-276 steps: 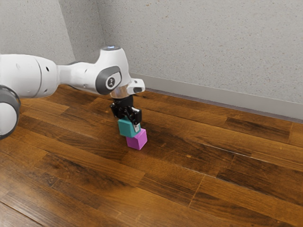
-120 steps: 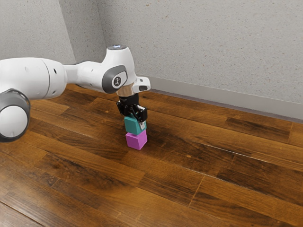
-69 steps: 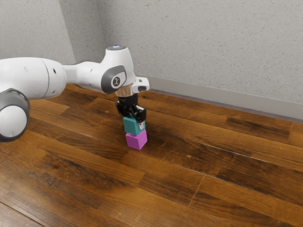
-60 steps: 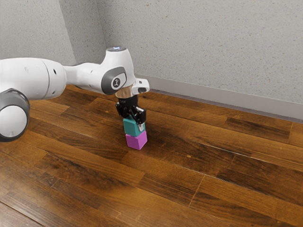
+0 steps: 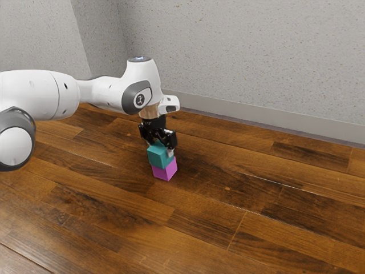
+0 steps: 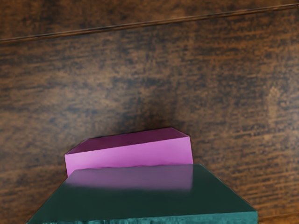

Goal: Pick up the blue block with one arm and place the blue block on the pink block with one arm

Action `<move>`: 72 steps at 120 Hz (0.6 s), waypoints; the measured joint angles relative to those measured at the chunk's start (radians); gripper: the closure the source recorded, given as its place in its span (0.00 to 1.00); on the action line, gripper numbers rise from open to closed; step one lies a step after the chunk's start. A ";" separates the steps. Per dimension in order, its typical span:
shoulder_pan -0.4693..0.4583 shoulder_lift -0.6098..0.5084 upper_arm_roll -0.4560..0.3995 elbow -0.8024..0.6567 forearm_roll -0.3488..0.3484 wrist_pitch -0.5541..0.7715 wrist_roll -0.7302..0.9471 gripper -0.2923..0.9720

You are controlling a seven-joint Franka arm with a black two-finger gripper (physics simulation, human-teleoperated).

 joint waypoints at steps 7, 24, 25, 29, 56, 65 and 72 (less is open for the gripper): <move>0.001 0.000 0.000 0.001 -0.002 0.000 0.002 0.29; 0.001 -0.008 0.002 0.002 -0.003 -0.004 0.006 0.26; 0.001 -0.009 0.002 0.002 -0.003 -0.004 0.006 0.26; 0.001 -0.015 0.005 0.002 -0.003 -0.005 0.007 0.25; 0.001 -0.138 0.004 0.006 0.001 -0.038 0.010 0.24; 0.001 -0.160 0.007 0.010 0.006 -0.046 0.010 0.24; 0.001 -0.166 0.007 0.011 0.008 -0.051 0.009 0.24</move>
